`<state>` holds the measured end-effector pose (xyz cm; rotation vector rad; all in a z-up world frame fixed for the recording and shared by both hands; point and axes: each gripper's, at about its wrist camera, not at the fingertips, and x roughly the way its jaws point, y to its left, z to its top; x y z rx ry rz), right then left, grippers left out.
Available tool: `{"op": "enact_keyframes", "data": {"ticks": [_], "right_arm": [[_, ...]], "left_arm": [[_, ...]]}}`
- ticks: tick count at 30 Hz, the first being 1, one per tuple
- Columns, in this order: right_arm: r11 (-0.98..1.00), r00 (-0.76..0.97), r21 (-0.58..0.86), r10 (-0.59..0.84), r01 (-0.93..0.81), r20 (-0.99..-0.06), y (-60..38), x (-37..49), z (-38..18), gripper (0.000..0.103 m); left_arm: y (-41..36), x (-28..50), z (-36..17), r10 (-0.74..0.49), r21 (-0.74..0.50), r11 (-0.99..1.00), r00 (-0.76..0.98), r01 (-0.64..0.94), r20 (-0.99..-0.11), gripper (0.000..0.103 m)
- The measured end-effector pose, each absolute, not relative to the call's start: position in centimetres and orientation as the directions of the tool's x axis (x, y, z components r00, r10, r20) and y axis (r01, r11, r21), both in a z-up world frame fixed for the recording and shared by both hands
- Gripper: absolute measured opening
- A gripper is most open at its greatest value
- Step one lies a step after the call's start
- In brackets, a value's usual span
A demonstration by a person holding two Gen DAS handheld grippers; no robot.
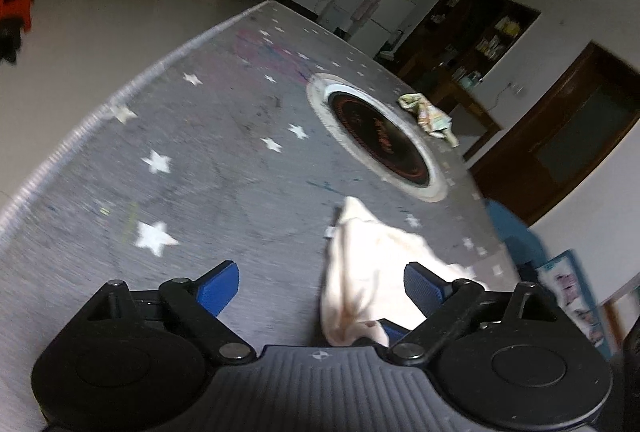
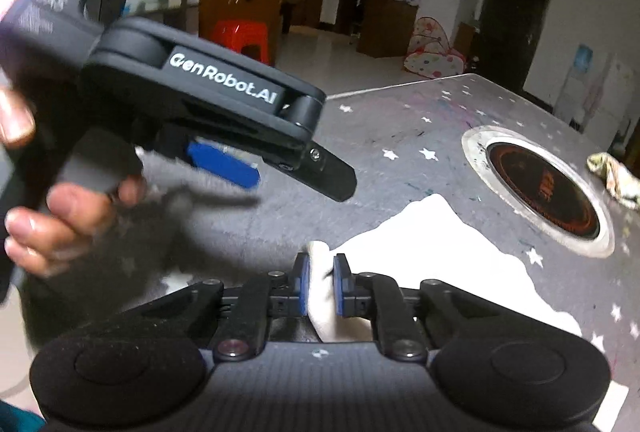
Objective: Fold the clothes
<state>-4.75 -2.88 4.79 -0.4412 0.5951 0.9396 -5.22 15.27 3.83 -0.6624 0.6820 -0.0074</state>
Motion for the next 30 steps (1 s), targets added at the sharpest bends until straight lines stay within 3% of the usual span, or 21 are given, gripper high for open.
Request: {"op": "enact_keyframes", "data": {"ticks": [10, 13, 21, 28, 30], "right_arm": [[0.570, 0.419, 0.094, 0.696, -0.817, -0.583, -6.3, -3.1, 7.3, 0.010], [0.566, 0.413, 0.115, 0.711, -0.816, -0.569, -6.8, -3.0, 7.6, 0.010], [0.544, 0.391, 0.143, 0.738, -0.827, -0.550, -7.5, -3.4, 7.6, 0.010], [0.527, 0.372, 0.154, 0.750, -0.836, -0.546, -7.7, -3.9, 7.4, 0.010], [0.523, 0.369, 0.153, 0.752, -0.838, -0.547, -7.7, -4.1, 7.3, 0.010]], "left_arm": [[13.9, -2.2, 2.8, -0.333, -0.690, 0.695, 0.761, -0.201, -0.557, 0.091], [13.6, -1.4, 2.2, -0.388, -0.733, 0.652, 0.745, -0.194, -0.543, 0.087], [13.5, -0.6, 0.5, -0.469, -0.796, 0.570, 0.713, -0.206, -0.521, 0.066], [13.4, -0.7, -0.4, -0.480, -0.809, 0.547, 0.711, -0.215, -0.513, 0.035], [13.4, -0.7, -0.6, -0.481, -0.809, 0.549, 0.712, -0.211, -0.512, 0.031]]}}
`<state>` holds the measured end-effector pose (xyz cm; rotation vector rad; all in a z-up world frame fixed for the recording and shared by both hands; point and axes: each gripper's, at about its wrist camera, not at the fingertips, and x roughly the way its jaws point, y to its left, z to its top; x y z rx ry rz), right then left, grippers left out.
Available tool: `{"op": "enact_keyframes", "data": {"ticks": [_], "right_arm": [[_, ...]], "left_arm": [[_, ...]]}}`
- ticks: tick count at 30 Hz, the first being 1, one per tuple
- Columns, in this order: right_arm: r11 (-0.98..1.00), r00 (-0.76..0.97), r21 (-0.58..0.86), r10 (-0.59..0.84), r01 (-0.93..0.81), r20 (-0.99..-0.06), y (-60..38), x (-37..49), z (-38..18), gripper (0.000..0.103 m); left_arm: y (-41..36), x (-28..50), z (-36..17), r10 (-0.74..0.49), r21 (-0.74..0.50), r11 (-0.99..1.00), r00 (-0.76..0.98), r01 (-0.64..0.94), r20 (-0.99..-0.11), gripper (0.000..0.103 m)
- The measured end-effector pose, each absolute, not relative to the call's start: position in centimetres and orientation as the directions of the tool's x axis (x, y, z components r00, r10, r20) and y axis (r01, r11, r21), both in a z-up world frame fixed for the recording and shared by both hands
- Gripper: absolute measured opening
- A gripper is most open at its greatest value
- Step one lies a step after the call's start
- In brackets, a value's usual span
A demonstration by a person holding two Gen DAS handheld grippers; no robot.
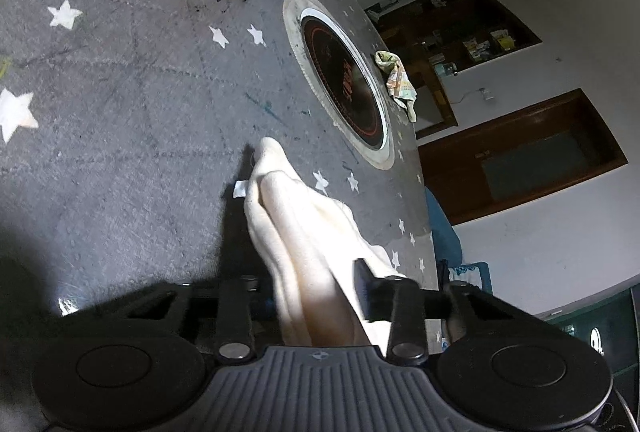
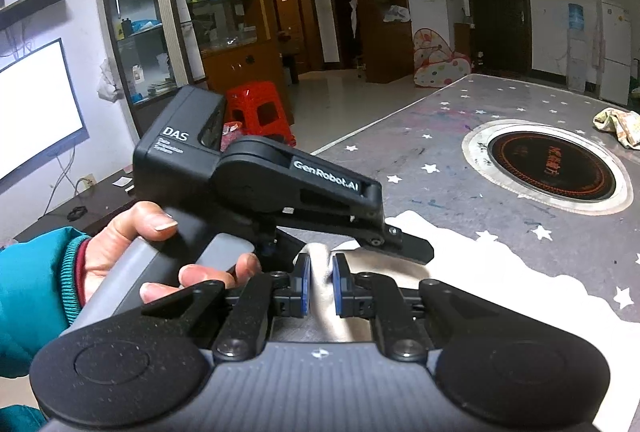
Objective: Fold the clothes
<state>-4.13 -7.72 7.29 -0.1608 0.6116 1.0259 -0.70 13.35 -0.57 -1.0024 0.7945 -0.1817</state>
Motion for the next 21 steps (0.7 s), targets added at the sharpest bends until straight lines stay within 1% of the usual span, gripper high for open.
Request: {"op": "enact_keyframes", "data": {"ticks": [2, 11, 12, 14, 15, 18, 21], "right_arm": [[0.521, 0.368, 0.148, 0.750, -0.841, -0.550, -7.7, -4.3, 7.2, 0.010], [0.552, 0.397, 0.139, 0.730, -0.822, -0.556, -9.1, -4.6, 7.3, 0.014], [0.561, 0.406, 0.135, 0.725, -0.817, -0.556, -9.5, -4.6, 7.4, 0.016], [0.591, 0.434, 0.134, 0.710, -0.795, -0.555, -10.5, -4.2, 7.5, 0.017], [0.607, 0.449, 0.134, 0.701, -0.783, -0.554, -11.0, -4.0, 7.5, 0.019], [0.684, 0.526, 0.112, 0.644, -0.721, -0.556, -12.9, -3.0, 7.4, 0.028], [0.780, 0.609, 0.096, 0.552, -0.618, -0.570, -15.7, -1.8, 6.9, 0.028]], "left_arm": [[13.3, -0.8, -0.5, -0.474, -0.801, 0.563, 0.716, -0.202, -0.513, 0.024], [13.0, -0.9, -0.7, -0.444, -0.773, 0.599, 0.718, -0.207, -0.536, 0.022], [12.9, -0.9, -0.8, -0.440, -0.771, 0.602, 0.718, -0.209, -0.539, 0.022], [12.9, -0.9, -0.8, -0.435, -0.765, 0.608, 0.718, -0.211, -0.544, 0.022], [12.9, -0.9, -0.8, -0.433, -0.763, 0.612, 0.718, -0.210, -0.545, 0.022], [12.8, -0.9, -0.7, -0.424, -0.752, 0.626, 0.719, -0.207, -0.550, 0.022], [12.6, -1.0, -0.6, -0.416, -0.741, 0.642, 0.721, -0.199, -0.554, 0.022]]}}
